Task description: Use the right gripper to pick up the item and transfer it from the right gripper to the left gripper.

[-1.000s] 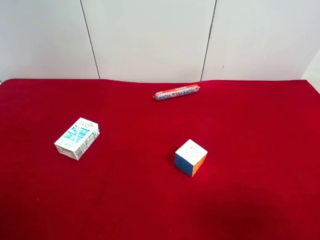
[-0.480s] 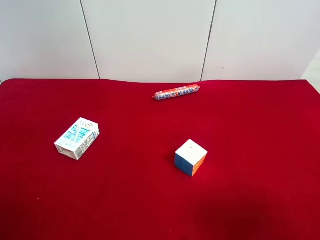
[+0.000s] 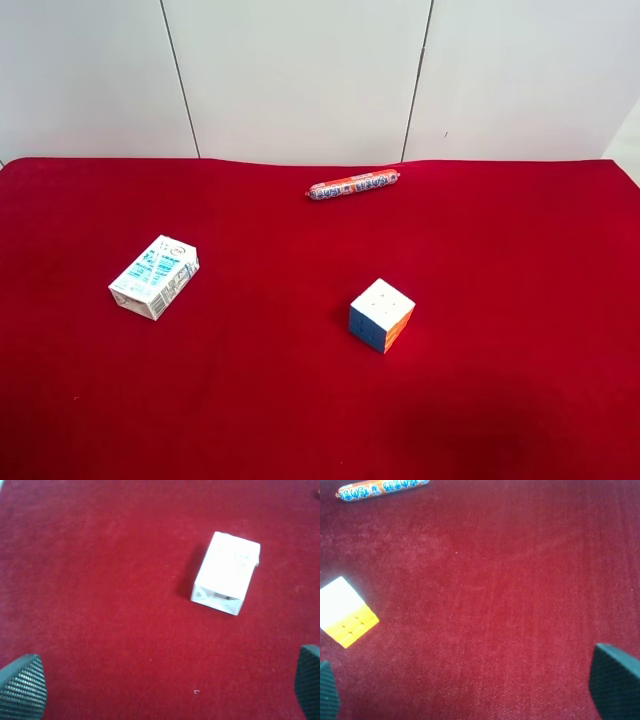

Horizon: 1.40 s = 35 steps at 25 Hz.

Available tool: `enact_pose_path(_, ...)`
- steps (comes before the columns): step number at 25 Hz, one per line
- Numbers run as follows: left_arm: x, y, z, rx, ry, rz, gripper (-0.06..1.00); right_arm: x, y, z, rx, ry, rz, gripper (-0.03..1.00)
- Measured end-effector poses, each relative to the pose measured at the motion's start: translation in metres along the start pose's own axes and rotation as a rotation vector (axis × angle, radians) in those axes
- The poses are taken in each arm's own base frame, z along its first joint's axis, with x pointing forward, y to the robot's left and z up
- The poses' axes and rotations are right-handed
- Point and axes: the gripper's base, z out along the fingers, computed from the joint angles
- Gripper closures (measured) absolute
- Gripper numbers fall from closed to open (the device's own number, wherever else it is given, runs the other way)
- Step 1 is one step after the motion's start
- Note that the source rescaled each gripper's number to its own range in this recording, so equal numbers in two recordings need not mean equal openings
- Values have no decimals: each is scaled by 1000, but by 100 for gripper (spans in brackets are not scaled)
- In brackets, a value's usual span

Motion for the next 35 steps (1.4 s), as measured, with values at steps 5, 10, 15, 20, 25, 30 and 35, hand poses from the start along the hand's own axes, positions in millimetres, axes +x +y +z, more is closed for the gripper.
enact_pose_path(5, 0, 0, 0, -4, 0, -2, -5, 0, 0, 0, 2, 0, 1, -2)
enact_pose_path(10, 0, 0, 0, -4, 0, -2, -5, 0, 0, 0, 34, -1, 18, -2)
enact_pose_path(15, 0, 0, 0, -4, 0, -2, -5, 0, 0, 0, 122, -4, 66, -2)
enact_pose_path(20, 0, 0, 0, -4, 0, -2, -5, 0, 0, 0, 130, -4, 71, -2)
enact_pose_path(25, 0, 0, 0, -4, 0, -2, -5, 0, 0, 0, 130, -4, 71, -2)
enact_pose_path(30, 0, 0, 0, -4, 0, -2, -5, 0, 0, 0, 130, -4, 71, -2)
enact_pose_path(35, 0, 0, 0, -4, 0, -2, -5, 0, 0, 0, 130, -4, 71, -2)
